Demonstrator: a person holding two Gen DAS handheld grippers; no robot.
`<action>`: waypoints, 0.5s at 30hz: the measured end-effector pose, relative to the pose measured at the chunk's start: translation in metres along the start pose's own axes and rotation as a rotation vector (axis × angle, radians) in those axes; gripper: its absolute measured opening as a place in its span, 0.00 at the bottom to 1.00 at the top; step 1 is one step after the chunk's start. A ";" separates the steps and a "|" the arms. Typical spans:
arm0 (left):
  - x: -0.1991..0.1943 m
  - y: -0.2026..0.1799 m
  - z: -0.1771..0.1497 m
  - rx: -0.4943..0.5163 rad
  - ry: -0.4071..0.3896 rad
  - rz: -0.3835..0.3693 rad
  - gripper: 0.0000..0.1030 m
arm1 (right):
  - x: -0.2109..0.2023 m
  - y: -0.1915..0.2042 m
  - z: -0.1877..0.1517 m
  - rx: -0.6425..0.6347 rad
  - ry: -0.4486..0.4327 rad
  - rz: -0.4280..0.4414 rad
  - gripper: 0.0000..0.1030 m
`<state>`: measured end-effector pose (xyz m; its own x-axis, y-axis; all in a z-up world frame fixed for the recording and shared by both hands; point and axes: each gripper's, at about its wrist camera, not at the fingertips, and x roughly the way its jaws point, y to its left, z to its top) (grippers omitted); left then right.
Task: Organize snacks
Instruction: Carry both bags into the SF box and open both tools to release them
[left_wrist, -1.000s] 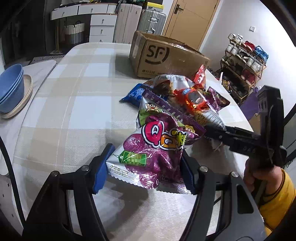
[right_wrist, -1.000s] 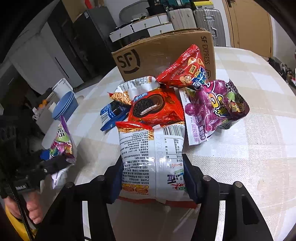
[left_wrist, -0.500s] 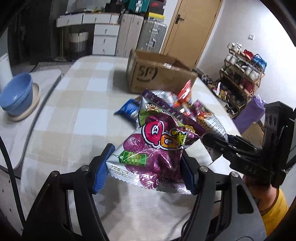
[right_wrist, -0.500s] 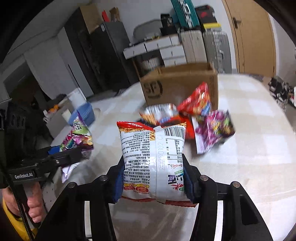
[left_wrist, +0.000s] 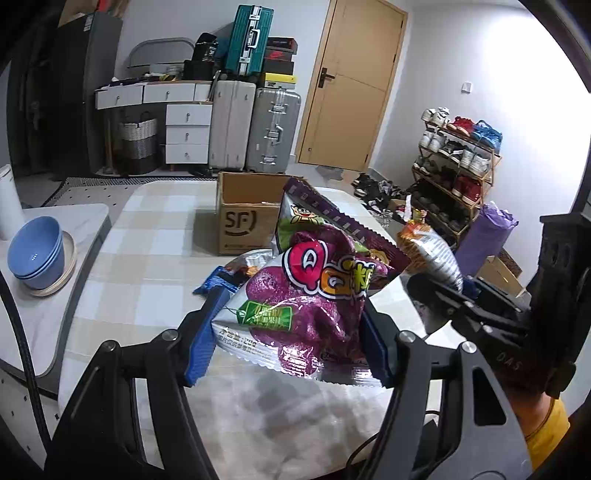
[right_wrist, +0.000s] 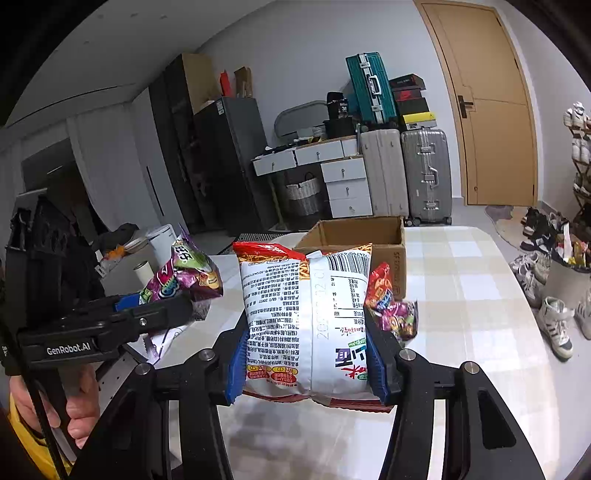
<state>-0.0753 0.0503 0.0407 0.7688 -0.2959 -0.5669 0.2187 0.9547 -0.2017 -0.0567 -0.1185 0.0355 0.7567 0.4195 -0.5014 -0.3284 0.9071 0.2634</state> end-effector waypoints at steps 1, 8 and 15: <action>-0.002 -0.003 0.001 0.002 0.004 -0.003 0.63 | -0.002 -0.001 -0.002 0.005 0.002 -0.001 0.52; -0.006 -0.007 -0.005 0.006 0.025 -0.013 0.63 | -0.005 -0.007 -0.006 0.025 0.011 0.018 0.52; 0.011 0.003 -0.002 -0.010 0.052 -0.013 0.63 | 0.007 -0.012 0.004 0.014 0.018 0.037 0.52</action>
<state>-0.0675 0.0502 0.0321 0.7337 -0.3102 -0.6046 0.2225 0.9504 -0.2175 -0.0452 -0.1269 0.0325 0.7336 0.4537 -0.5058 -0.3479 0.8902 0.2939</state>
